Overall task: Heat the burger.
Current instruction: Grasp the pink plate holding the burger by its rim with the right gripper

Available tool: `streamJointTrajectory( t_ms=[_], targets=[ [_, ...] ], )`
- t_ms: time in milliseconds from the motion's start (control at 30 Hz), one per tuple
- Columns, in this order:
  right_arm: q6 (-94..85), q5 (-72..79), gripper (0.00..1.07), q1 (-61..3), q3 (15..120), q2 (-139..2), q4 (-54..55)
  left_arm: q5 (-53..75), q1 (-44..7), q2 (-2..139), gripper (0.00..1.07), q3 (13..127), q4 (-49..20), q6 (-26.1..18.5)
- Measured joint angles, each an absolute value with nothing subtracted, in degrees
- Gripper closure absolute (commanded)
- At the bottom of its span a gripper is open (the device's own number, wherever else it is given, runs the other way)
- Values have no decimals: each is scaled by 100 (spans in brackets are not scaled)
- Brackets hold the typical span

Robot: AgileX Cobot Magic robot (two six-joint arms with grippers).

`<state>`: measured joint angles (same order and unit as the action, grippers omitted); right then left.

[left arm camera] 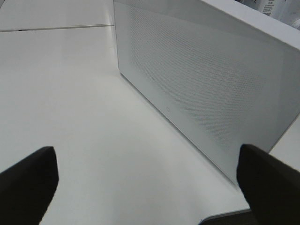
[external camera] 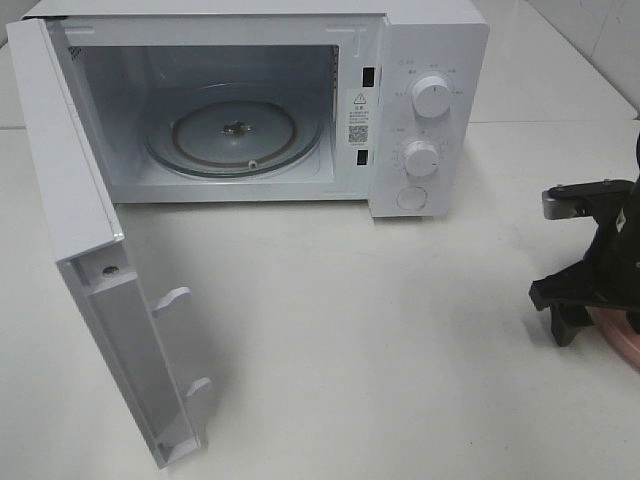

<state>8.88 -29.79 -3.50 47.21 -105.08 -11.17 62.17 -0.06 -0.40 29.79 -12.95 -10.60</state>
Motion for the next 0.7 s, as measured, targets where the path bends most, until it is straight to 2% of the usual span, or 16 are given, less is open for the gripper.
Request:
streamJointTrajectory(
  t_ms=[167,267,300,333,367,400,433,500,600,633,667,700],
  targets=[
    [888,-2962,33,-350,4721,-10583,-1117,6217,-6,-40,11,2979,-1295,-1060],
    [882,-2962,39,-350,4738,-10588,-1117,6217,-6,-40,11,2979,-1295,-1060],
    [882,-2968,46,-350,4738,-10588,-1117,6217,-6,-40,11,2979,-1295,-1060],
    [882,-2968,46,-350,4738,-10588,-1117,6217,-6,-40,11,2979,-1295,-1060],
    [882,-3014,55,-350,4738,-10588,-1117,6217,-6,-40,11,2979,-1295,-1060],
    [882,-3042,59,-350,4738,-10588,-1129,6217,-6,-40,11,2979,-1295,-1060],
    [882,-3042,59,-350,4738,-10588,-1129,6217,-6,-40,11,2979,-1295,-1060],
    [888,-3094,83,-350,4738,-10588,-1243,6217,-6,-40,11,2979,-1295,-1060],
    [888,-3100,89,-350,4738,-10588,-1278,6217,-6,-40,11,2979,-1295,-1060],
    [888,-3128,99,-350,4750,-10588,-1341,6217,-6,-40,11,2979,-1295,-1060],
    [888,-3134,104,-344,4756,-10588,-1364,6217,-6,-40,11,2979,-1295,-1060],
    [888,-3134,104,-344,4756,-10588,-1364,6217,-6,-40,11,2979,-1295,-1060]
  ],
)
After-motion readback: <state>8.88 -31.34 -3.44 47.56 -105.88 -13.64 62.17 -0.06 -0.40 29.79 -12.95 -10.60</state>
